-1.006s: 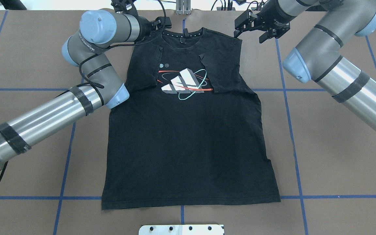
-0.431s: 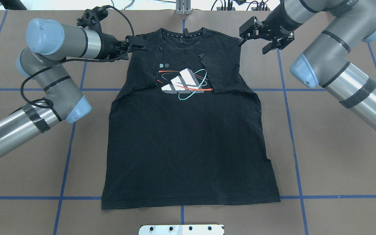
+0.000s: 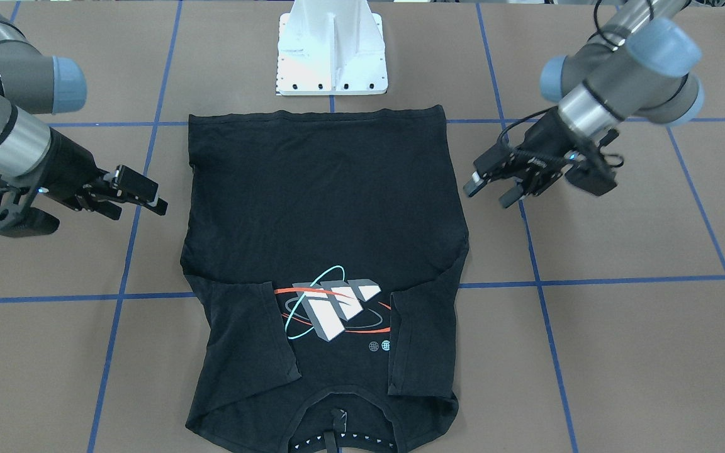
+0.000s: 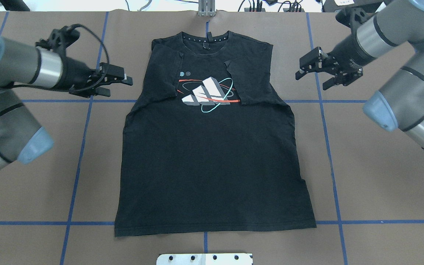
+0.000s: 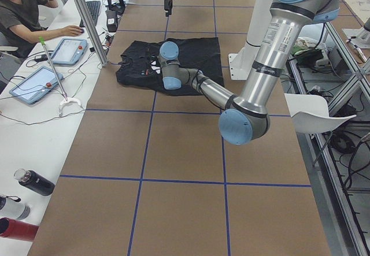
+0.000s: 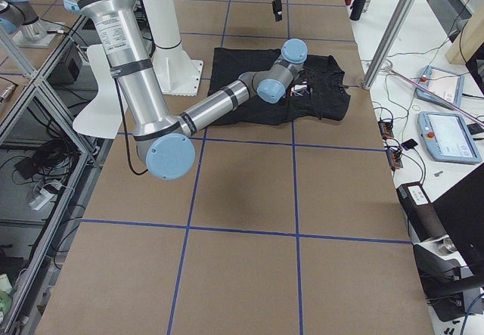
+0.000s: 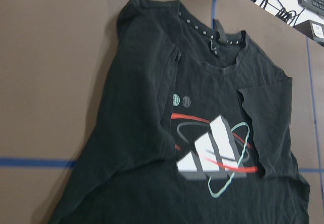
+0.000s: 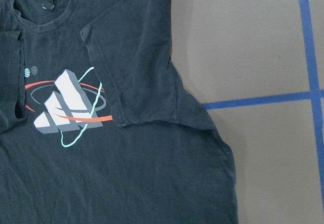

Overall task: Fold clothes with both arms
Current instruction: 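Withdraw both grippers outward away from the shirt, then lower both grippers to the shirt's side edges near the hem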

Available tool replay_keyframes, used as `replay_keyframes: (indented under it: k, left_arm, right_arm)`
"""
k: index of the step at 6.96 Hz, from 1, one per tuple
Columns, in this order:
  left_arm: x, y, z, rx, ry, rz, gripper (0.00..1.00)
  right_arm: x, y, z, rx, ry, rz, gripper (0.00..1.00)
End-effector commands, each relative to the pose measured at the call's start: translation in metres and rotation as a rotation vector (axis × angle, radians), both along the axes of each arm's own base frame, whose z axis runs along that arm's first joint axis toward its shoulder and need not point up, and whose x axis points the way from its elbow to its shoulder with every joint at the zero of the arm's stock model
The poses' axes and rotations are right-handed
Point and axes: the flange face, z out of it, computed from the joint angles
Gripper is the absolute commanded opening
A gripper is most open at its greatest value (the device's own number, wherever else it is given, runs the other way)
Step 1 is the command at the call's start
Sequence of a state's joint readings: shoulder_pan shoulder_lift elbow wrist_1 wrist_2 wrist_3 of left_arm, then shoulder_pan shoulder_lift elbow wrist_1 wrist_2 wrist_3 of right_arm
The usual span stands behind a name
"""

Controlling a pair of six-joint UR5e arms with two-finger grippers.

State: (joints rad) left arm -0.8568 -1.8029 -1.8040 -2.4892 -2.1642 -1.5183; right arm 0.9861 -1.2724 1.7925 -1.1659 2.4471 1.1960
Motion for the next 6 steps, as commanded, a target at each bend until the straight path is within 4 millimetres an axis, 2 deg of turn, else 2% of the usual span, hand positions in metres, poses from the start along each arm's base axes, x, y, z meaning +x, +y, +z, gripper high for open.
replay_keyframes:
  k: [1,2,3,4,5,6]
  left_arm:
    - [0.000,0.062,0.007,-0.129,0.086,0.023,0.99]
    - [0.020,0.097,0.036,-0.124,0.094,0.011,0.99]
    - [0.036,0.117,0.044,-0.133,0.085,0.035,0.99]
    - [0.055,0.133,0.044,-0.148,0.086,0.053,0.99]
    - [0.067,0.144,0.045,-0.147,0.084,0.062,0.99]
    - [0.062,0.149,0.040,-0.144,0.092,0.065,0.99]
  right_arm:
    - [-0.002,0.065,0.040,-0.016,-0.023,-0.046,1.00]
    - [0.008,0.097,0.080,0.002,-0.050,-0.058,1.00]
    - [0.010,0.108,0.088,-0.042,-0.060,-0.050,1.00]
    - [-0.008,0.122,0.084,-0.087,-0.059,-0.070,1.00]
    - [-0.038,0.147,0.069,-0.091,-0.055,-0.085,1.00]
    - [-0.079,0.180,0.068,-0.071,-0.025,-0.097,1.00]
